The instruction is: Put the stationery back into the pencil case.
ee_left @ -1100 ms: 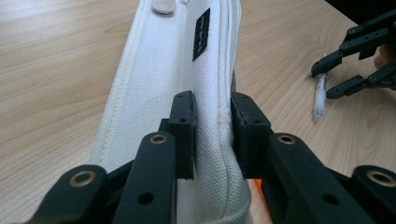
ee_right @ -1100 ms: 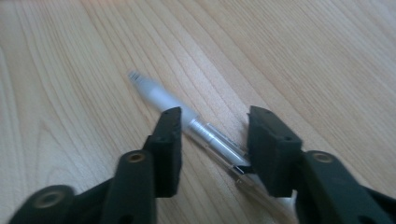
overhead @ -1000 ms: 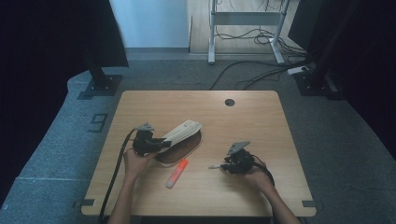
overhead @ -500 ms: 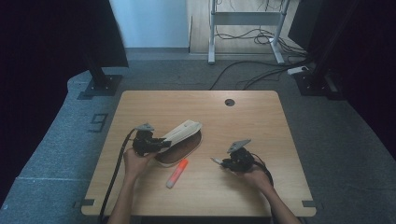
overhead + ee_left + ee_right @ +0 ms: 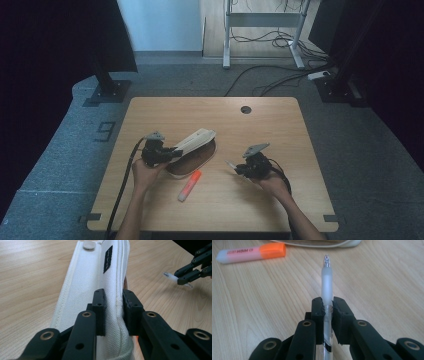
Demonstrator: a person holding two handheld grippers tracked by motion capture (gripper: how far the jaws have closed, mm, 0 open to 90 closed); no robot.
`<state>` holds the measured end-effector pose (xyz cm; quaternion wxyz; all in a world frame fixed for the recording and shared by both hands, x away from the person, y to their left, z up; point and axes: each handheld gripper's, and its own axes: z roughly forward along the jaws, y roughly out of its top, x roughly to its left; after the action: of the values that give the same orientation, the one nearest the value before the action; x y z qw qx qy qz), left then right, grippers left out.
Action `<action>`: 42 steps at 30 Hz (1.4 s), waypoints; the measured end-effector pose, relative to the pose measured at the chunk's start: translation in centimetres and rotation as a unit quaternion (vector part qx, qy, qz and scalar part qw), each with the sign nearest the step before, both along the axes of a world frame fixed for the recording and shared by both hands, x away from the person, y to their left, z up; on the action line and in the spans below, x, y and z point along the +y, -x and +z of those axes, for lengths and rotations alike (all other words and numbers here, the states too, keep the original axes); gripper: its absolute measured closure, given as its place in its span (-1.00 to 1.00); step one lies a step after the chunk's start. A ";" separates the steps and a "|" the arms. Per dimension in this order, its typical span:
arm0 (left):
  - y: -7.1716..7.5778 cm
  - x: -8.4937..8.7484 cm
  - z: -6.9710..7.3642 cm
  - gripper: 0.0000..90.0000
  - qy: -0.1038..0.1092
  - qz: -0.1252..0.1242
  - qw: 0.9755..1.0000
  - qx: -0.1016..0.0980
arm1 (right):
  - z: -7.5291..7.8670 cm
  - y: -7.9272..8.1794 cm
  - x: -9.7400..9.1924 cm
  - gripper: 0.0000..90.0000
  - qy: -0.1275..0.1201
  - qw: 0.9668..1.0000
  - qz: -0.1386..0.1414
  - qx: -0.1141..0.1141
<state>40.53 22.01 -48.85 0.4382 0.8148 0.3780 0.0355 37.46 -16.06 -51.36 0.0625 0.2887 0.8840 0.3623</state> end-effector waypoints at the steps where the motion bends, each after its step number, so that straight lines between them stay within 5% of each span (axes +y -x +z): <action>1: 0.0 0.0 0.0 0.65 0.000 0.000 1.000 0.000 | 0.2 -0.1 0.1 0.74 -0.001 1.000 0.001 0.001; 26: 0.2 0.0 0.3 0.66 0.005 0.004 1.000 -0.006 | 1.8 -3.1 5.1 0.74 -0.001 1.000 0.019 -0.014; 42: 0.2 0.1 0.4 0.66 0.009 0.004 1.000 -0.006 | 0.6 -4.9 9.3 0.74 0.019 0.999 0.038 -0.005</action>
<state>40.33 22.11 -48.48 0.4477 0.8091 0.3786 0.0384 42.35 -6.74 -50.79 0.0583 0.2515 0.9010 0.3485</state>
